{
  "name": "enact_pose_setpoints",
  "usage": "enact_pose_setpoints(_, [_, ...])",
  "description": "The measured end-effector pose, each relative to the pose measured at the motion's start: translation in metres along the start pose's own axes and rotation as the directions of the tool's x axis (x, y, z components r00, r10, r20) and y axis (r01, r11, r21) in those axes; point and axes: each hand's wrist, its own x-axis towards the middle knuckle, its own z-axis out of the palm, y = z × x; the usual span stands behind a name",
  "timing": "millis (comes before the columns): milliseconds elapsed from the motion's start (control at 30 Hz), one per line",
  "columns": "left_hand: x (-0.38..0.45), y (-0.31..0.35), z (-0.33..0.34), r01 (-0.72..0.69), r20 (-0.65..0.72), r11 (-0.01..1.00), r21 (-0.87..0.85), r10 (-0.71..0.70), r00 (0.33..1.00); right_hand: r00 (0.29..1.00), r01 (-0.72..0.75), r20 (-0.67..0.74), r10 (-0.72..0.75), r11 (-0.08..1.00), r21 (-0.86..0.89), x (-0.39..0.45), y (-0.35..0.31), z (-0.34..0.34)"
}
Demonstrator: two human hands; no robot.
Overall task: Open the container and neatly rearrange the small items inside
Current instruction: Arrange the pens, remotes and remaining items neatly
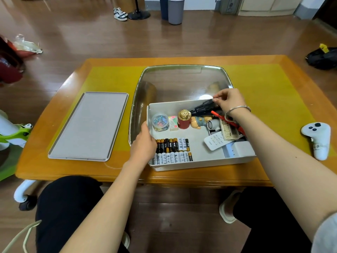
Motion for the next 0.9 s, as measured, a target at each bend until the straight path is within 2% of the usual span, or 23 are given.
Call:
enact_pose_setpoints(133, [0.001, -0.001, 0.002, 0.005, -0.006, 1.0, -0.018, -0.006, 1.0, 0.982, 0.037, -0.189, 0.011, 0.967, 0.252, -0.011, 0.003, -0.011])
enact_pose_setpoints(300, [0.0, 0.002, 0.001, -0.003, -0.018, 0.994, -0.105, 0.001, 1.0, 0.969, 0.138, -0.24, -0.049, 0.919, 0.368, -0.028, -0.007, -0.023])
enact_pose_setpoints(400, [-0.002, 0.011, -0.006, -0.078, -0.229, 0.994, 0.076, 0.093, 0.969, 0.962, 0.198, -0.255, -0.098, 0.892, 0.406, -0.041, -0.019, -0.029])
enact_pose_setpoints(467, [-0.003, 0.021, -0.013, -0.215, -0.324, 0.975, 0.061, 0.223, 0.92, 0.957, 0.24, -0.255, -0.141, 0.877, 0.416, -0.048, -0.029, -0.03])
enact_pose_setpoints(567, [0.0, 0.042, -0.02, -0.417, -0.222, 0.904, -0.09, 0.39, 0.893, 0.955, 0.289, -0.192, -0.224, 0.846, 0.449, -0.06, -0.047, -0.026])
enact_pose_setpoints(633, [0.001, 0.056, -0.023, -0.456, -0.106, 0.871, -0.186, 0.443, 0.89, 0.948, 0.316, -0.111, -0.299, 0.836, 0.449, -0.069, -0.06, -0.018])
enact_pose_setpoints(767, [-0.002, 0.071, -0.021, -0.42, 0.055, 0.846, -0.328, 0.461, 0.886, 0.921, 0.336, 0.024, -0.389, 0.824, 0.457, -0.086, -0.073, 0.001])
enact_pose_setpoints(900, [-0.008, 0.066, -0.019, -0.342, 0.067, 0.829, -0.444, 0.411, 0.909, 0.898, 0.378, 0.054, -0.438, 0.827, 0.416, -0.091, -0.075, 0.015])
